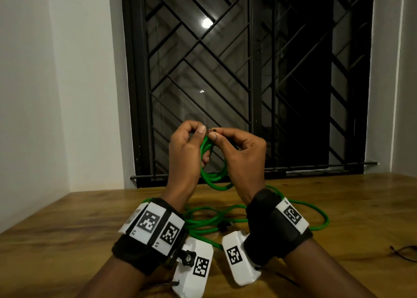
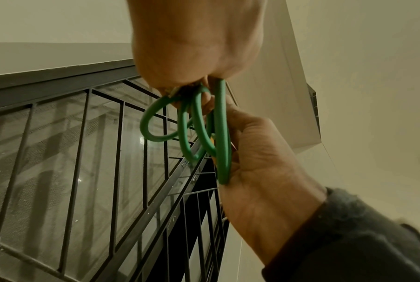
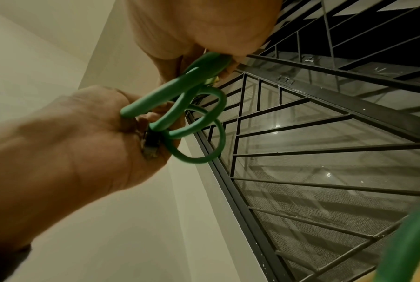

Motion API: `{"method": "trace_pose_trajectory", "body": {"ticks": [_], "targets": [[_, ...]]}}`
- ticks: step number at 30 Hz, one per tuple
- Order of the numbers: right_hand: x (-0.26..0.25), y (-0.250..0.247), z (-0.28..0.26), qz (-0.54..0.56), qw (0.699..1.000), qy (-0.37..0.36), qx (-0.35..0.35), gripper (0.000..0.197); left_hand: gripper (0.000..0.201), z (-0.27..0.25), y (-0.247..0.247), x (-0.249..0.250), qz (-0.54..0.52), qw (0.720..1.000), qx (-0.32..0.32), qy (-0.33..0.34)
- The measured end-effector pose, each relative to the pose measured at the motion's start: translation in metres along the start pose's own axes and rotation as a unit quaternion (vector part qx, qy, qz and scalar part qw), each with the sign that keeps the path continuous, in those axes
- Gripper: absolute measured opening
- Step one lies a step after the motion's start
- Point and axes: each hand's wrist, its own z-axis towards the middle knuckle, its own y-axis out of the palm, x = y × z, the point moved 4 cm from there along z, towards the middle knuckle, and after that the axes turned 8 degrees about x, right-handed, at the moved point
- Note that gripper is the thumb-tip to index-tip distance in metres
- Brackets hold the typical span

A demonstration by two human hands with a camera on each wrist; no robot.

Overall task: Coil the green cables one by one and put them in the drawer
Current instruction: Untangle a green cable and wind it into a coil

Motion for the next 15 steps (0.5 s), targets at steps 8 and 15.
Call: {"method": "trace_pose_trajectory", "body": {"ticks": [8, 15], "targets": [[0.0018, 0.0002, -0.0002, -0.007, 1.000, -0.010, -0.005, 0.009, 0.021, 0.0019, -0.0021, -0.0023, 0.034, 0.999, -0.003, 0.007], [0.0041, -0.0001, -0.0007, -0.014, 1.000, -0.015, -0.009, 0.009, 0.024, 0.0038, -0.0030, -0.0042, 0.038, 0.999, -0.015, 0.002]]}}
